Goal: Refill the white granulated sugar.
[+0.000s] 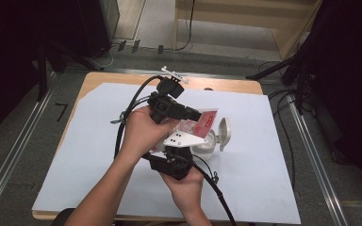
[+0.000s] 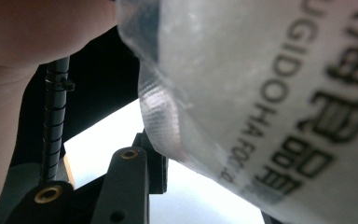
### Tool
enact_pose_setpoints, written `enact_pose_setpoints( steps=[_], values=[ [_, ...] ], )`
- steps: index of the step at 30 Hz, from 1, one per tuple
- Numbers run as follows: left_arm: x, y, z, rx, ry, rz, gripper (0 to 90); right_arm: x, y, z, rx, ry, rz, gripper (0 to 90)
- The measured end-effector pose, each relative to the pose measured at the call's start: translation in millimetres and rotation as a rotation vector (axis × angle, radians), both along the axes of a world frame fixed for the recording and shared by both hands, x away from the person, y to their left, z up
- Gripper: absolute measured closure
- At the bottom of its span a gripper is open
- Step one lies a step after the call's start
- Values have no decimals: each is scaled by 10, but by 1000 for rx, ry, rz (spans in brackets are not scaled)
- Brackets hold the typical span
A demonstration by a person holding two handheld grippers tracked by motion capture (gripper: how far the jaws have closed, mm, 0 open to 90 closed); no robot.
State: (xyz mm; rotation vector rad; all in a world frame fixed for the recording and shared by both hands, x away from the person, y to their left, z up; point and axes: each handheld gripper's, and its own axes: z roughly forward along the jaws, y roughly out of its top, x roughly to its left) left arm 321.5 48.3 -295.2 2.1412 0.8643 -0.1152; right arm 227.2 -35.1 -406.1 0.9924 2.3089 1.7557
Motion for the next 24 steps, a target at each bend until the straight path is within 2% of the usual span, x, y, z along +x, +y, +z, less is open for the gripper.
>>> enact_pose_setpoints(
  steps=[15, 24],
  values=[
    [6, 15, 2, -12, 3, 10, 801, 1, 7, 12, -1, 6, 8, 631],
    [8, 38, 15, -14, -12, 11, 816, 2, 10, 8, 4, -6, 6, 642]
  ],
)
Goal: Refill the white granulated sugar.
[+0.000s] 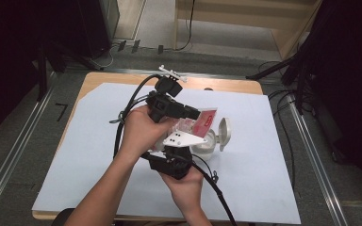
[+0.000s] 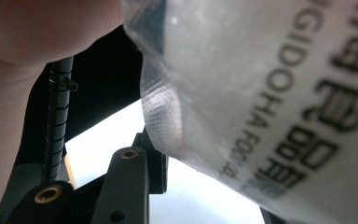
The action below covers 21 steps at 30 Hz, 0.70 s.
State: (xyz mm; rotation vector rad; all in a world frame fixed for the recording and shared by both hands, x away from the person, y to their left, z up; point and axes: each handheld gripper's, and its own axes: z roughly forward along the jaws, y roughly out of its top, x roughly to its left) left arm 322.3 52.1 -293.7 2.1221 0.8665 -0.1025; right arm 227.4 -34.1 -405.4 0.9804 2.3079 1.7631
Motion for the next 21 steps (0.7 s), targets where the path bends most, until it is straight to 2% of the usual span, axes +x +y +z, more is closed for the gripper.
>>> enact_pose_setpoints(
  steps=[8, 10, 21],
  values=[
    [2, 17, 1, 20, -13, 16, 845, -5, 3, -29, 13, -6, -3, 646],
    [3, 28, 0, 12, -10, 26, 847, -8, 7, -35, 13, -9, -2, 647],
    [3, 37, 2, 23, -12, 25, 850, -20, 9, -51, 10, -4, -3, 648]
  ],
)
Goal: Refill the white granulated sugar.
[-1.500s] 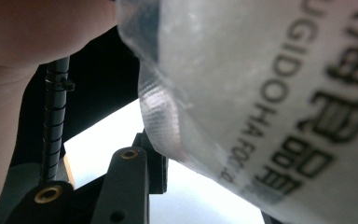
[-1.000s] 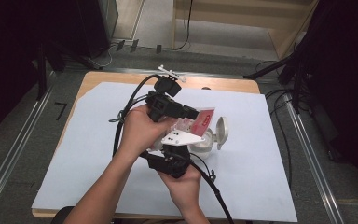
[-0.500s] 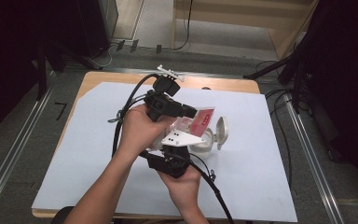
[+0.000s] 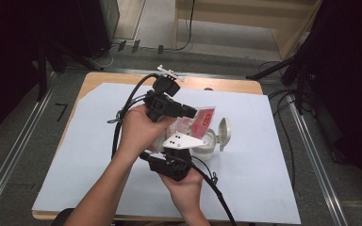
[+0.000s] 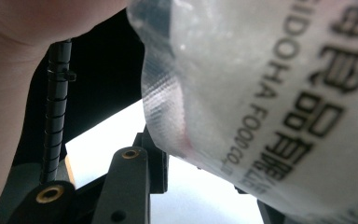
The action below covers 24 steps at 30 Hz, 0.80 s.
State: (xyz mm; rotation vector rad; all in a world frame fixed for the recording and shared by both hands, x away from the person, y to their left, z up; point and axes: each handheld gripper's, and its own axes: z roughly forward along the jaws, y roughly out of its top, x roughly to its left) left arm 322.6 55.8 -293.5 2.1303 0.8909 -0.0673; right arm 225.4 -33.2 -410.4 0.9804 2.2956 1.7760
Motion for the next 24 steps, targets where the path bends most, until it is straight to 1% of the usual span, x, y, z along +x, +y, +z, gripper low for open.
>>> enact_pose_setpoints(
  steps=[1, 6, 11, 13, 17, 21, 24],
  values=[
    [-1, 2, 2, 4, -1, 1, 850, -2, -1, -1, -1, -1, 1, 648],
    [-2, 5, -3, -1, -1, 0, 849, -7, -7, -15, 3, -3, 3, 646],
    [0, 29, -5, -1, 7, -1, 848, -16, -12, -47, 8, -6, 6, 644],
    [0, 44, -5, 5, 11, 2, 847, -21, -5, -52, 3, -5, 7, 643],
    [-7, 59, -12, -2, 17, -2, 846, -22, 7, -63, -7, -10, 11, 642],
    [-21, 94, -15, 8, 22, -8, 845, -28, 14, -99, -13, -29, 23, 640],
    [-25, 128, -23, 8, 32, -9, 844, -40, 26, -123, -20, -25, 29, 638]
  ],
)
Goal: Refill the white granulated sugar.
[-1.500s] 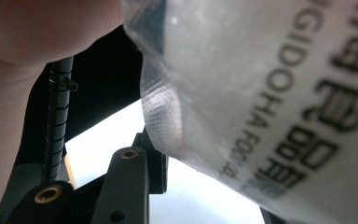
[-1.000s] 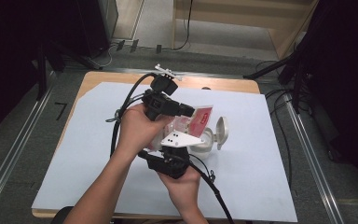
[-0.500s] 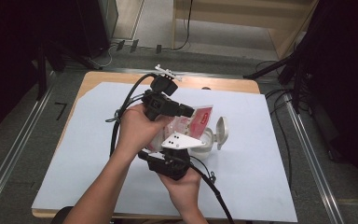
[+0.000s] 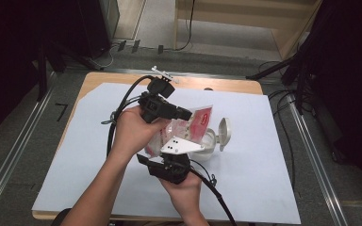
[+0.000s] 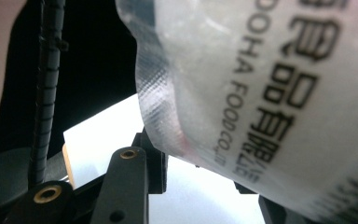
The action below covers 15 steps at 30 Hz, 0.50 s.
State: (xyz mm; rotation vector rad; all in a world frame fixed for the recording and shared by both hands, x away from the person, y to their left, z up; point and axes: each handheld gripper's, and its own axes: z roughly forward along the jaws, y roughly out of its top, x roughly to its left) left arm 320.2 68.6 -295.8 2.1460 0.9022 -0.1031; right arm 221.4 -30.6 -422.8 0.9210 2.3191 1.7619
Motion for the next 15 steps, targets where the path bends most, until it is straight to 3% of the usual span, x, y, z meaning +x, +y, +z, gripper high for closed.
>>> enact_pose_setpoints(
  steps=[6, 11, 15],
  values=[
    [-17, 54, -12, 9, 17, -14, 842, -8, 20, -45, -11, 5, 14, 634],
    [-9, 121, -68, -8, 71, -65, 842, -17, 50, -117, -39, 10, 21, 624],
    [-17, 144, -75, 13, 70, -67, 842, -8, 53, -178, -51, 19, 26, 616]
  ],
)
